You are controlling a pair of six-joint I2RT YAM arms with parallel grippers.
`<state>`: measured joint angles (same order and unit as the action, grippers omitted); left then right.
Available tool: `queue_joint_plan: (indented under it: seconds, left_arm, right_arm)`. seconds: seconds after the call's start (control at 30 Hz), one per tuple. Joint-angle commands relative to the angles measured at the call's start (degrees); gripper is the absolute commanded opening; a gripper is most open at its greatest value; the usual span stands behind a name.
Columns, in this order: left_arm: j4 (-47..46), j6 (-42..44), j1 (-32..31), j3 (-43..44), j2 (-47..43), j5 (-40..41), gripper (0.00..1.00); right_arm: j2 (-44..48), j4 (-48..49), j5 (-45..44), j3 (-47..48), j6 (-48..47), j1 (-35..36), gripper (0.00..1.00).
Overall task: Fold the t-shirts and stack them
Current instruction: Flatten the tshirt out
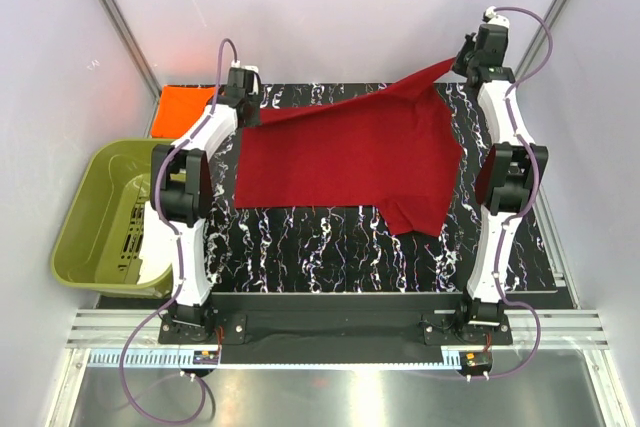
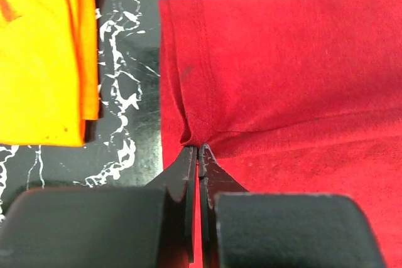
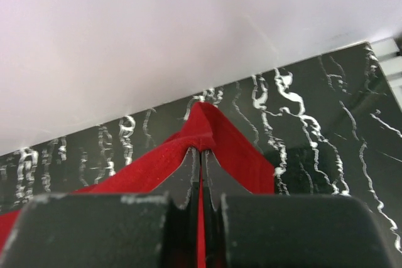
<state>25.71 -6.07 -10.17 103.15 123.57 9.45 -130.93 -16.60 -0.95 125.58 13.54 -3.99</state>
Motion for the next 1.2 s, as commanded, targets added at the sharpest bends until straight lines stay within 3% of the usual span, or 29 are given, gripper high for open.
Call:
queue_joint_plan:
  seconds: [0.0,0.17,0.27,0.47,0.67,0.97,1.17]
  left_arm:
    - [-0.6,-1.0,0.4,4.3,-4.6,-0.3,0.0]
    - [2.3,-4.8,-0.2,7.0,-12.5,-4.5,0.0]
    - [2.9,-6.1,-1.6,5.7,-20.2,-7.4,0.0]
    - [0.8,-7.8,-3.9,-2.1,-39.1,-11.4,0.0]
    - [1.2,-7.8,-4.1,-3.8,-57.4,-14.1,0.0]
    - [7.2,-8.0,-4.1,-3.8,-78.5,-17.8,0.0]
    - [7.6,-8.9,-4.1,-8.4,-86.1,-17.5,0.0]
  right_arm:
    - [2.9,-2.1,3.0,4.2,2.5,-1.0,0.0]
    - [13.3,-6.1,2.1,2.9,3.6,-1.9,0.0]
    - [25.1,-9.1,1.6,0.7,3.0,-2.0,0.0]
    - [46.7,-9.2,1.2,-10.6,1.8,-2.0,0.0]
    - [66.2,-9.1,3.1,-17.7,3.5,-2.0,0.0]
    - [82.1,-18.4,6.1,-12.2,5.5,-2.0,0.0]
    - [85.6,-21.9,7.4,-6.8,6.0,-2.0,0.0]
